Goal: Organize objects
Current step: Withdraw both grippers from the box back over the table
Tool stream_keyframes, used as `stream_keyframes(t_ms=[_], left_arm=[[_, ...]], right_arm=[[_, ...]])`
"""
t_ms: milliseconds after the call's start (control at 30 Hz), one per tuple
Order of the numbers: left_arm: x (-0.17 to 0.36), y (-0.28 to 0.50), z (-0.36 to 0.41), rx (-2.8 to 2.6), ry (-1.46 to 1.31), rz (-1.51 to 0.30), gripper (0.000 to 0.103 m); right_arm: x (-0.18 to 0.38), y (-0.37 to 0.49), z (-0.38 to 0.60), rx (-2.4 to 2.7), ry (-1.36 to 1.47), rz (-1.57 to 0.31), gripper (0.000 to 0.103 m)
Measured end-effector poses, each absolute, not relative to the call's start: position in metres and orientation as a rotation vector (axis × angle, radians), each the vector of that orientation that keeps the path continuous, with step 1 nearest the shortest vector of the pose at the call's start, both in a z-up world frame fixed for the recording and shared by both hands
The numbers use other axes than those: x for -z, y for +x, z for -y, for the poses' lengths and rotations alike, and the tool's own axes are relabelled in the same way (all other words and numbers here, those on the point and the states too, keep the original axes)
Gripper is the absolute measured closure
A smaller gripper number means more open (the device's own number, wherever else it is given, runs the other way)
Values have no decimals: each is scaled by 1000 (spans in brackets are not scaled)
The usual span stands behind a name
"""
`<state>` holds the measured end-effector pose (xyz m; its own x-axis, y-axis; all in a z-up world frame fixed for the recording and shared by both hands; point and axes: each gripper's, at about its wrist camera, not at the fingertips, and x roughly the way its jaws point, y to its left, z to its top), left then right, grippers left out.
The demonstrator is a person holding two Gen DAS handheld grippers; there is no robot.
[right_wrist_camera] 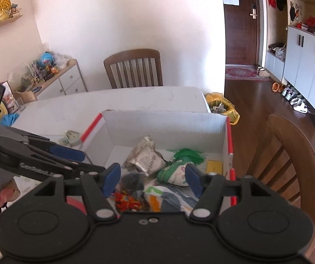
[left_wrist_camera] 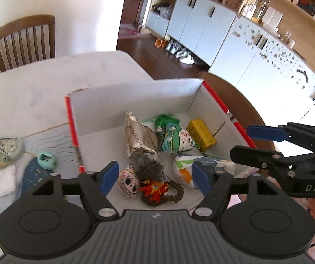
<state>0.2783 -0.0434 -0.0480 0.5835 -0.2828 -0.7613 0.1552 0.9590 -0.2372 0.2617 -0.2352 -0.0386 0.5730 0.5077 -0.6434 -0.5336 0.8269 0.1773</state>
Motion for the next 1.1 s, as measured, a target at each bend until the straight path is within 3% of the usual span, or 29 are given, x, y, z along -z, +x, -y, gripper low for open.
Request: stream_keyframes(t_ms=[467, 567, 1100], left_arm=[[36, 243, -41, 204, -163, -873, 11], [38, 238, -64, 186, -156, -859, 1], [64, 249, -182, 93, -181, -841, 0]], right_arm=[[28, 228, 166, -621, -28, -711, 6], [29, 224, 144, -630, -35, -713, 5], [51, 208, 30, -687, -78, -770, 5]])
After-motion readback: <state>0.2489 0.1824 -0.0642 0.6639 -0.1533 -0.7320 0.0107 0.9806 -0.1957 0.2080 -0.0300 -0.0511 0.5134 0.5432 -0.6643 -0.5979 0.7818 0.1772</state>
